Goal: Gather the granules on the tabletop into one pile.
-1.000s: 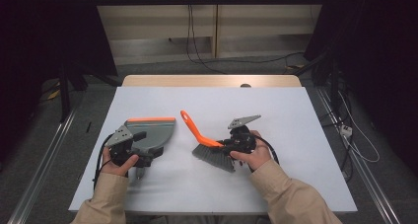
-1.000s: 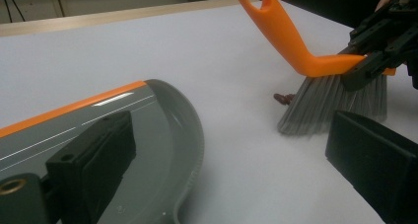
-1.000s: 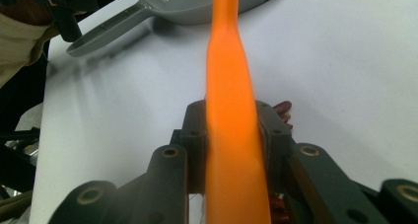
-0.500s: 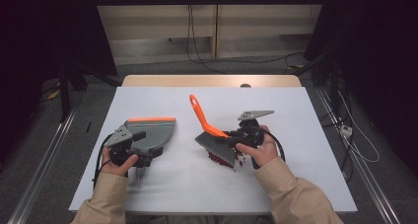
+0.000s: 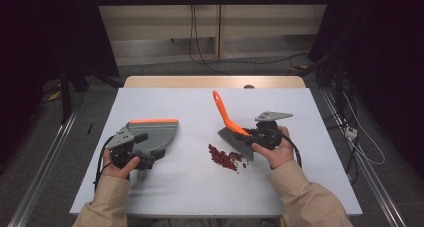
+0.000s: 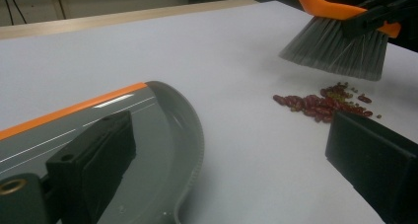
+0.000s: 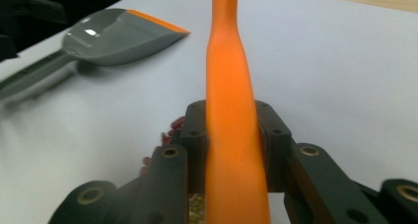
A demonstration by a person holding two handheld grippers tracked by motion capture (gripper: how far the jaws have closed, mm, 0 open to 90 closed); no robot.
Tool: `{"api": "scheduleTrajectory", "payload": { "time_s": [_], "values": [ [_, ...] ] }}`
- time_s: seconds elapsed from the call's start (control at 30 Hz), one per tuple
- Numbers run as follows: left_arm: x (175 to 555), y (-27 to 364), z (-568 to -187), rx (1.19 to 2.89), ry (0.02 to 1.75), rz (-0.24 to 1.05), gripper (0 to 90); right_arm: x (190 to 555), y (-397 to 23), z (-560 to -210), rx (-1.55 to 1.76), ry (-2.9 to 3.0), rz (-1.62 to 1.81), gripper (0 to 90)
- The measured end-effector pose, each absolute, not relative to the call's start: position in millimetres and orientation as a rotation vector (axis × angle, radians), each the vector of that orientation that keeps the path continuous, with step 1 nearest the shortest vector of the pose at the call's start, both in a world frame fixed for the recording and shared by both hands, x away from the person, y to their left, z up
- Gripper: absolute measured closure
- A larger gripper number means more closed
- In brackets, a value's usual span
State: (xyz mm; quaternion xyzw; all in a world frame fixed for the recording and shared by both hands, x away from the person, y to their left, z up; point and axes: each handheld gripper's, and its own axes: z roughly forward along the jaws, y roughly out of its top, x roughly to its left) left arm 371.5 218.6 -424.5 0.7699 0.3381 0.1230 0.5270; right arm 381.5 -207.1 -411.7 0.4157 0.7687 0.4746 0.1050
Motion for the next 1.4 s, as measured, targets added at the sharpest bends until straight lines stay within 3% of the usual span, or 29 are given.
{"api": "scheduleTrajectory", "payload": {
  "time_s": [1.4],
  "values": [
    [370.9,217.2,-424.4,1.843,0.8,0.294,4.8,357.9,-221.9,-422.8,1.34,2.056,1.11,71.2]
  ]
}}
